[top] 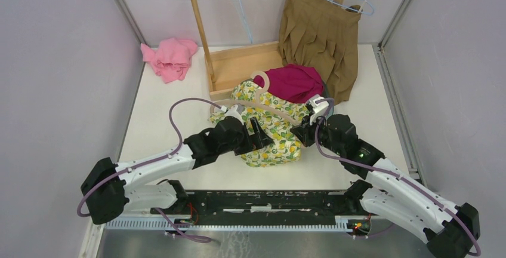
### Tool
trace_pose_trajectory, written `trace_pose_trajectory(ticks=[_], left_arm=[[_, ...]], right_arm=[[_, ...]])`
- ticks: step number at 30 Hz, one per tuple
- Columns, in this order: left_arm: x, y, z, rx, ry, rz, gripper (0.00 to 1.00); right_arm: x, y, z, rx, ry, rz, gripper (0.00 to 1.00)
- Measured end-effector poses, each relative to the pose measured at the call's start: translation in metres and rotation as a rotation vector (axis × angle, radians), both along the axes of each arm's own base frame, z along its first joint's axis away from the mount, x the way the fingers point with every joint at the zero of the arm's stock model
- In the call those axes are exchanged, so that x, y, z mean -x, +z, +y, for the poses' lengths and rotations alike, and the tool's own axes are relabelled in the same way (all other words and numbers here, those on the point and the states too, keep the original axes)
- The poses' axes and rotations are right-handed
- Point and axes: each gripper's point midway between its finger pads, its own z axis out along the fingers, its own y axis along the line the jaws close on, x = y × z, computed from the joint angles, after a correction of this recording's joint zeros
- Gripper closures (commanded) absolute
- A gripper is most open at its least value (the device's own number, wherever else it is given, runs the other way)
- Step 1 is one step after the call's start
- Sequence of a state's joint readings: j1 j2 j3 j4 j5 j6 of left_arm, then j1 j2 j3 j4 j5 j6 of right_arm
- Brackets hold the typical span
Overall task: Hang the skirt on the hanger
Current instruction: Hang the skirt on the hanger.
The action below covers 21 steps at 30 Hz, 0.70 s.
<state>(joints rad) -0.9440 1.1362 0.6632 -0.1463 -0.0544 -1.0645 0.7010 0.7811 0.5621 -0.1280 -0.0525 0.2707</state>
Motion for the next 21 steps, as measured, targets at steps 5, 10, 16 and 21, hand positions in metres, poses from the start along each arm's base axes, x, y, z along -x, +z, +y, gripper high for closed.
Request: trace_pose_trajectory(ticks=[5, 10, 16, 21], left_arm=[[-0.004, 0.001, 0.001, -0.003, 0.018, -0.012, 0.00], [-0.004, 0.007, 0.002, 0.013, 0.025, -0.024, 0.00], [-0.006, 0.015, 0.005, 0.024, 0.041, -0.046, 0.01], [-0.006, 0.028, 0.011, 0.039, 0.061, -0.076, 0.01]], right_arm=[[0.000, 0.000, 0.000, -0.003, 0.000, 0.002, 0.99], [0.000, -0.001, 0.001, -0.004, 0.002, 0.005, 0.99], [-0.002, -0.006, 0.003, 0.005, 0.003, 0.017, 0.99], [-0.003, 0.007, 0.007, -0.013, 0.017, 0.003, 0.99]])
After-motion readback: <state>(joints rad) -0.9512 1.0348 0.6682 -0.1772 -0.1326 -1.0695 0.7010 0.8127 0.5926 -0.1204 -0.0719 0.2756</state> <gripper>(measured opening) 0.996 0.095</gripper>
